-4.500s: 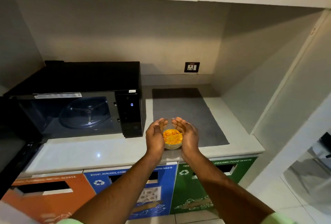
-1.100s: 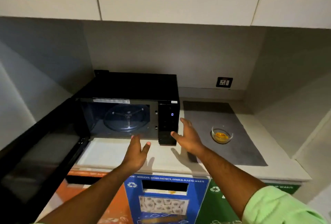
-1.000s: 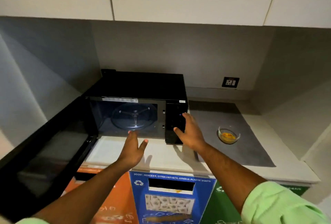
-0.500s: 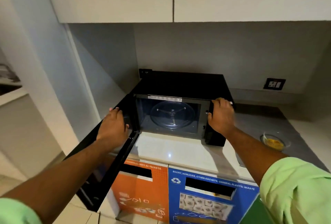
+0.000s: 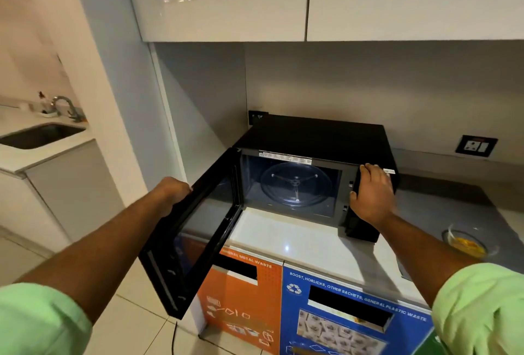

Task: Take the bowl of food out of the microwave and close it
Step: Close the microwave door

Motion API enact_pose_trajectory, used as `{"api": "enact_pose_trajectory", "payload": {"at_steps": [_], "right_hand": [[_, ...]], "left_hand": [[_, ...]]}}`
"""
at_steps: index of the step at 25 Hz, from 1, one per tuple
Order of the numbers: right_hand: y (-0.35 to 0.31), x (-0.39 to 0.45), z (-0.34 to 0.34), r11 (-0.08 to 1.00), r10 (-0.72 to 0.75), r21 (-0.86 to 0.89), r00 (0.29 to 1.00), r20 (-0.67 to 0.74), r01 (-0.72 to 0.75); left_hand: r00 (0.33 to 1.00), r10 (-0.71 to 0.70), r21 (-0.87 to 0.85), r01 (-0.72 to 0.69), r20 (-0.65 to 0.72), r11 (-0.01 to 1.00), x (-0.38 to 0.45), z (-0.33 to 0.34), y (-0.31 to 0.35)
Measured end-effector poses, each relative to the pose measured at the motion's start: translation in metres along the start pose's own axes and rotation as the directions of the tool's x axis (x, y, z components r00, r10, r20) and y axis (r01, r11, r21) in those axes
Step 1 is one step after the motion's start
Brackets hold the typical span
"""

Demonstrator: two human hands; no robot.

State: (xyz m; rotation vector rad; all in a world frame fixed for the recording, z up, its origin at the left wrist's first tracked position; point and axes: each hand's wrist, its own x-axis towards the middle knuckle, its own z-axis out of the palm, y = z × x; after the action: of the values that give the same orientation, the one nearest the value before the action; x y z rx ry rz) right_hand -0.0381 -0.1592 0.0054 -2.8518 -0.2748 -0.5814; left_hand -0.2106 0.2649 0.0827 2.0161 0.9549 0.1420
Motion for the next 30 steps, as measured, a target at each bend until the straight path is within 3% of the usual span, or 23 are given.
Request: {"api": "enact_pose_trajectory", "payload": {"at_steps": [6, 13, 19, 23, 30], "right_hand": [[0.006, 0.0, -0.002, 1.0, -0.023, 0.013, 0.998, 0.053, 0.022], [0.011, -0.004, -0.008, 0.997, -0.07, 0.022, 0.995, 0.072, 0.069], [0.018, -0.001, -0.007, 0.994, -0.103, -0.024, 0.99, 0.101, 0.106], [0.025, 0.006, -0.011, 0.983, -0.168, -0.053, 0.982, 0.083, 0.173], [0.044, 0.015, -0.017, 0.968, -0.214, 0.142, 0.976, 0.047, 0.205]], "left_hand": [[0.919, -0.106, -0.063, 0.139, 0.379, 0.988, -0.022, 0.01, 0.008], [0.85, -0.03, -0.215, 0.167, 0.525, 0.962, -0.045, 0.08, 0.045], [0.883, 0.082, -0.379, 0.113, 0.462, 0.919, -0.056, 0.149, 0.077], [0.928, 0.075, -0.457, 0.109, 0.365, 0.883, -0.037, 0.186, 0.096], [0.952, 0.054, -0.449, 0.092, 0.301, 0.889, -0.013, 0.234, 0.132]]}}
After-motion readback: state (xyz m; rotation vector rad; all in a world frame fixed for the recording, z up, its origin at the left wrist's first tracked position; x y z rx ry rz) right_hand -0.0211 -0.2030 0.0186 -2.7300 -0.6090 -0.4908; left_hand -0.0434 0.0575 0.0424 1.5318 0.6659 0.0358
